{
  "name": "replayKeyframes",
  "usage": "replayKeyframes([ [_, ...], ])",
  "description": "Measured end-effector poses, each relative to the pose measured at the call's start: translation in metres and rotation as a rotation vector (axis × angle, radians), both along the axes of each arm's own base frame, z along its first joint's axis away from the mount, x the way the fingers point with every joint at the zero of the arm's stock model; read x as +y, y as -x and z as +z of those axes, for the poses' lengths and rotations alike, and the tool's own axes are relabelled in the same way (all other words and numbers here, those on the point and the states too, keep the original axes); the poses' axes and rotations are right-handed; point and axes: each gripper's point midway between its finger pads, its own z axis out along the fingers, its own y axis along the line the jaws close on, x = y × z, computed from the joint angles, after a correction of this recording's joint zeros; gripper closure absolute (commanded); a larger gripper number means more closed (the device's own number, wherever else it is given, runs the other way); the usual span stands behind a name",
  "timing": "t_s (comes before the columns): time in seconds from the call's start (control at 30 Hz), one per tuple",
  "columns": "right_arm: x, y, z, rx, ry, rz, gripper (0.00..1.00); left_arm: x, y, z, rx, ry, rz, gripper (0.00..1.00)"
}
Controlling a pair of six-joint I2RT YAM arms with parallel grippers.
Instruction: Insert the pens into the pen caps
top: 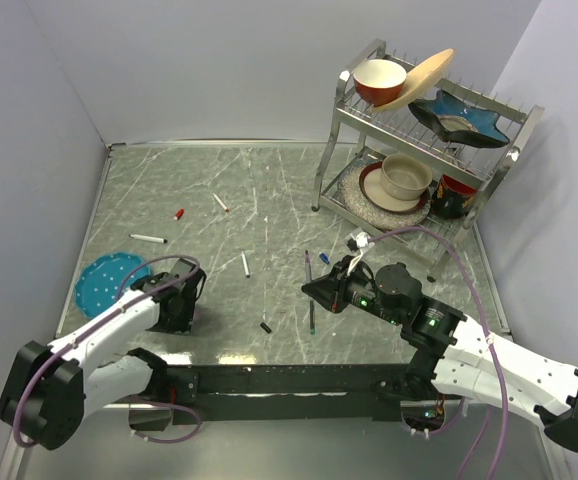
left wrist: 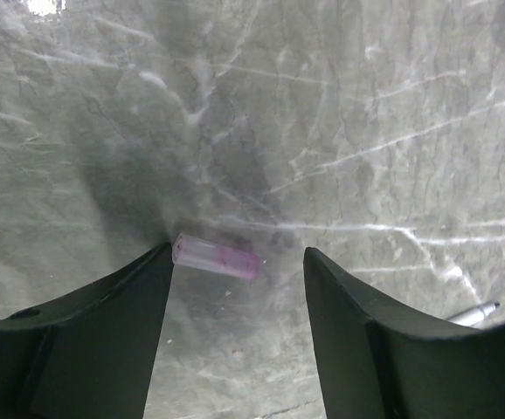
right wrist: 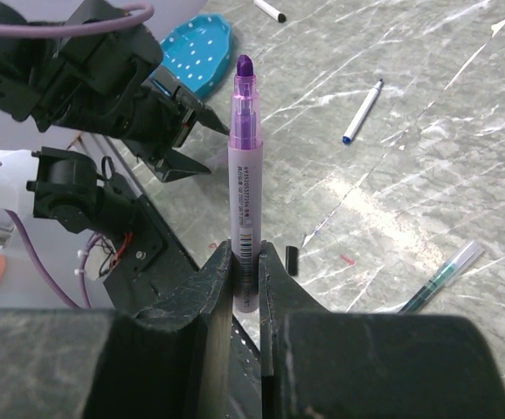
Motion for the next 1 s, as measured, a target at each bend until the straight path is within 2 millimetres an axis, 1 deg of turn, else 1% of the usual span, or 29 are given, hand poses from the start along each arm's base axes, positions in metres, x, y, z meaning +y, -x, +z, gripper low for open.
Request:
replayKeyframes([
  [0.23,0.000,0.000,-0.001,-0.003,0.005,0.001,1.00,0.002,-0.007,-0.002,0.041,-0.017,0.029,0.41],
  [0.6,-0.002,0.001,0.001,-0.007,0.000,0.002,1.00,0.007,-0.015,-0.005,0.070,0.007,0.088,0.48],
  [0.87,-0.002,0.002,0.003,-0.009,-0.004,0.005,1.00,0.006,-0.025,-0.005,0.109,-0.016,0.063,0.46],
  [1.0,-0.002,0.002,0.003,-0.011,-0.005,0.006,1.00,0.005,-0.027,-0.005,0.132,-0.023,0.056,0.44],
])
